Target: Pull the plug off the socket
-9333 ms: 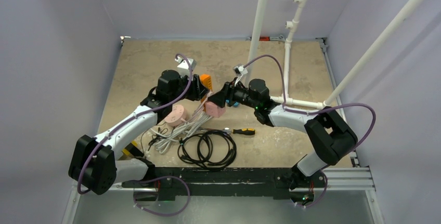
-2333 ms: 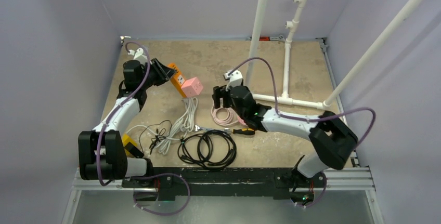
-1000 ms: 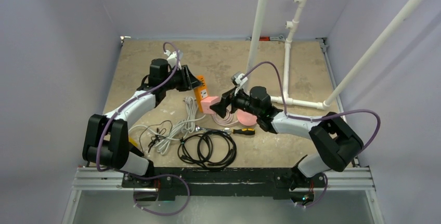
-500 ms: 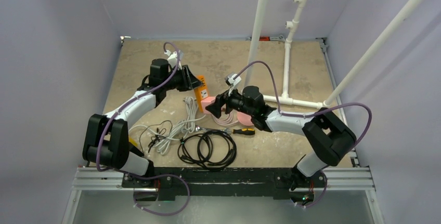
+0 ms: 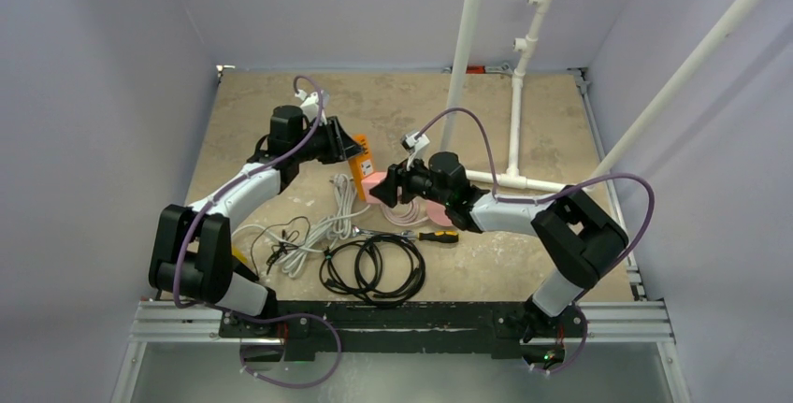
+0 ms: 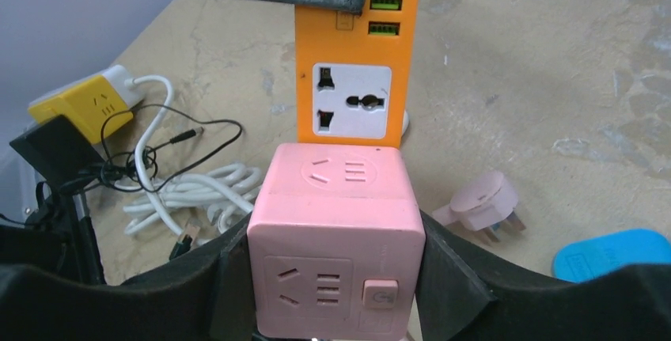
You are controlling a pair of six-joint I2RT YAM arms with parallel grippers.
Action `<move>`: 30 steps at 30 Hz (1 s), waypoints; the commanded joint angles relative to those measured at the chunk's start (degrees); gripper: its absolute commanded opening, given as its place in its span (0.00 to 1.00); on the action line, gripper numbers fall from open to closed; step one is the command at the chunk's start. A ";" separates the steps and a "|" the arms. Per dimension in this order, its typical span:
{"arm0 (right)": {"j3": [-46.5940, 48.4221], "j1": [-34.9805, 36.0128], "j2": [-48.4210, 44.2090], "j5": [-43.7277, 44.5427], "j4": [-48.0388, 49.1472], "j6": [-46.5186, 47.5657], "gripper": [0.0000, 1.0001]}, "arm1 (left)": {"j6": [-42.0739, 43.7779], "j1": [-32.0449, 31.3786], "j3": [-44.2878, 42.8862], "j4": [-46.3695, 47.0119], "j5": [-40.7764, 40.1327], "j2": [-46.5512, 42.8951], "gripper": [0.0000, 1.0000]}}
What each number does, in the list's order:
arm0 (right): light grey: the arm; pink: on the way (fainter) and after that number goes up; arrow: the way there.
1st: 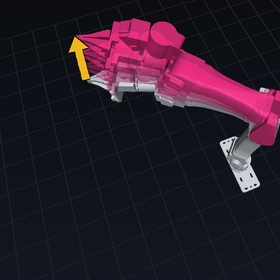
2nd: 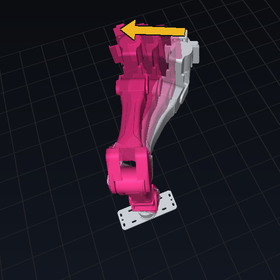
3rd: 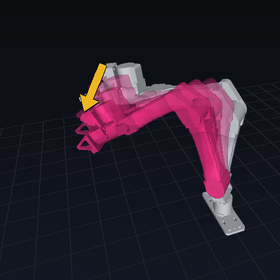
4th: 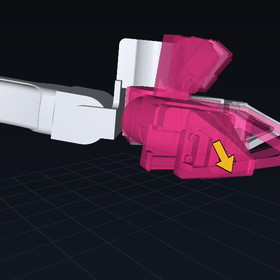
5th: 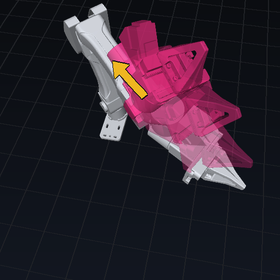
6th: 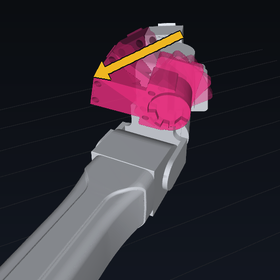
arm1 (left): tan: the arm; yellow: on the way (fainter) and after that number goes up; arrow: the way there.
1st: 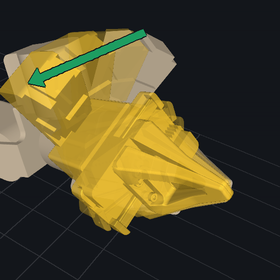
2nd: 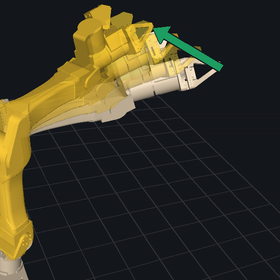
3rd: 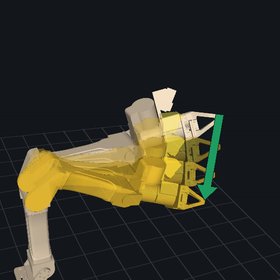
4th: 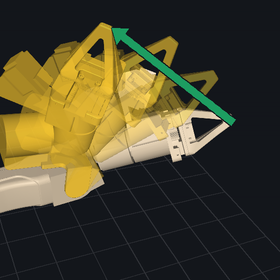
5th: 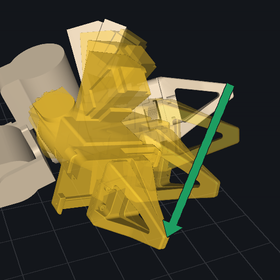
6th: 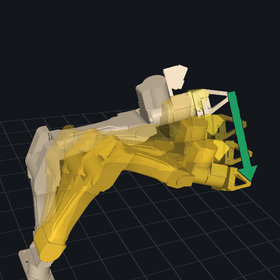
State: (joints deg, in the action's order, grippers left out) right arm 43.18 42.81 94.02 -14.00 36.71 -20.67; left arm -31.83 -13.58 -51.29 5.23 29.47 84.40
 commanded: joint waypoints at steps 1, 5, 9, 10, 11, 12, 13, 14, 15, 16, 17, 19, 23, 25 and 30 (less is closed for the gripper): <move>1.46 -0.05 -0.52 0.17 0.77 -0.63 0.23 | -0.74 -0.72 -1.25 4.33 3.18 -0.12 0.00; 0.76 -0.05 -1.31 1.81 0.95 -2.12 0.00 | -0.36 -1.21 -1.36 4.33 3.67 0.04 0.33; -0.81 -0.05 -2.68 3.38 2.74 -2.98 0.00 | -0.29 -2.32 -1.52 4.19 4.16 1.47 0.66; -1.08 -0.04 -3.03 3.82 2.84 -3.19 0.00 | -0.31 -2.69 -1.67 4.06 4.36 1.95 0.70; -1.22 -0.01 -3.41 4.33 2.96 -3.27 0.00 | -0.29 -3.05 -1.78 3.88 4.52 2.52 0.73; -1.50 -0.03 -3.67 4.90 2.95 -3.53 0.00 | -0.30 -3.37 -1.91 3.84 4.68 3.05 0.74; -1.75 -0.03 -4.12 5.60 3.05 -3.86 0.00 | -0.33 -3.64 -2.01 3.66 4.71 3.41 0.75; -2.10 -0.01 -4.49 6.17 3.23 -4.13 0.00 | -0.27 -3.91 -2.14 3.38 4.65 3.81 0.76; -2.47 -0.05 -4.92 6.70 3.49 -4.32 0.00 | -0.18 -4.17 -2.22 3.10 4.52 4.10 0.76; -2.87 -0.03 -5.32 7.20 3.85 -4.44 0.00 | -0.07 -4.31 -2.31 2.73 4.07 4.45 0.76; -3.17 -0.06 -5.96 7.68 4.15 -4.59 0.00 | -0.07 -4.42 -2.48 2.28 3.73 4.71 0.76; -3.88 -0.09 -6.80 8.73 4.63 -4.96 0.00 | 0.02 -4.52 -2.76 1.46 3.40 5.37 0.75; -4.48 -0.09 -7.58 9.52 4.87 -5.13 0.00 | -0.36 -4.61 -2.95 1.54 3.86 6.51 0.63; -4.43 -0.12 -7.41 9.52 4.87 -5.24 0.00 | -0.58 -4.69 -2.95 1.81 4.18 6.66 0.56; -4.07 -0.11 -6.79 9.43 4.72 -5.52 0.00 | -0.90 -4.85 -2.70 2.93 5.25 6.60 0.26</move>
State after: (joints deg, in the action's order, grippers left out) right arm 38.74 43.03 88.79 -6.98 37.10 -26.20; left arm -32.53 -18.33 -52.18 6.04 33.54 91.09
